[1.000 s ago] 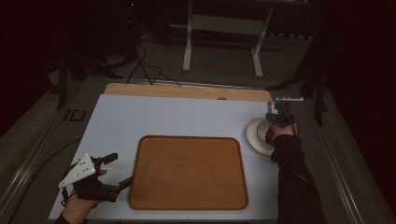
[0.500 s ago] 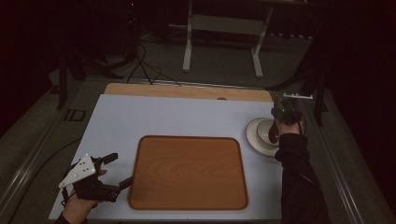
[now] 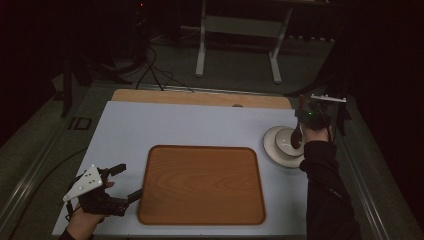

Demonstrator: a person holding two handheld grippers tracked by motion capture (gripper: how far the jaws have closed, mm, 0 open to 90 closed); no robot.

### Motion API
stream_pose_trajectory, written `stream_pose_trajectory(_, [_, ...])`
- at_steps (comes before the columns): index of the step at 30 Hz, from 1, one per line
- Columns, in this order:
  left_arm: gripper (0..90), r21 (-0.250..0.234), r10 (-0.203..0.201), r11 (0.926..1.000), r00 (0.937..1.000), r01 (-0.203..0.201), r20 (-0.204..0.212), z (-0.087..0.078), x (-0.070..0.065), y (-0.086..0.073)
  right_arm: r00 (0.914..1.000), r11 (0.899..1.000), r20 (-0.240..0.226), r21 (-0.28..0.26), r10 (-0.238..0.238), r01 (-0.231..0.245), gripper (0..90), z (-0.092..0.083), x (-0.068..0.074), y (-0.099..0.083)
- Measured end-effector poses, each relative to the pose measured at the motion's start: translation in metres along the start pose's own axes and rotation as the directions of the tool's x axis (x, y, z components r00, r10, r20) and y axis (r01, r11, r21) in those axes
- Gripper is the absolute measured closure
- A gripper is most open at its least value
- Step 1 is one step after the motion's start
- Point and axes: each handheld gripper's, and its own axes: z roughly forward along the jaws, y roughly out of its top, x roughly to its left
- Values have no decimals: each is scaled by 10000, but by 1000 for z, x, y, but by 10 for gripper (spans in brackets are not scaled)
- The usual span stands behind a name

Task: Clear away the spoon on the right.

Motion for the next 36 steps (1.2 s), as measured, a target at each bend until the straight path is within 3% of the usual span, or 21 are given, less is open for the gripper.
stream_pose_trajectory(4, [15,-15,-31,10000,10000,31,21,0,0,0,9994,9994,-320,-313,-149,139,788,-15,8,4])
stream_pose_trajectory(13, [15,-18,-23,10000,10000,23,25,0,0,0,9978,9977,-563,-591,-361,327,788,-34,21,9])
stream_pose_trajectory(15, [15,-31,-30,10000,10000,30,30,0,0,0,9955,9968,-828,-690,-464,407,788,-45,31,11])
stream_pose_trajectory(25, [15,-34,-37,10000,10000,37,27,0,1,0,9898,9937,-1139,-826,-852,760,788,-63,59,8])
stream_pose_trajectory(31, [15,-21,-18,10000,10000,18,44,0,0,0,9835,9917,-1603,-1101,-841,668,788,-76,81,5])
stream_pose_trajectory(34, [15,-39,-29,10000,10000,29,57,-1,0,0,9797,9873,-1656,-1302,-1125,914,788,-82,94,1])
stream_pose_trajectory(36, [15,-39,-26,10000,10000,27,44,-1,0,0,9770,9868,-1894,-1459,-976,703,788,-87,102,-3])
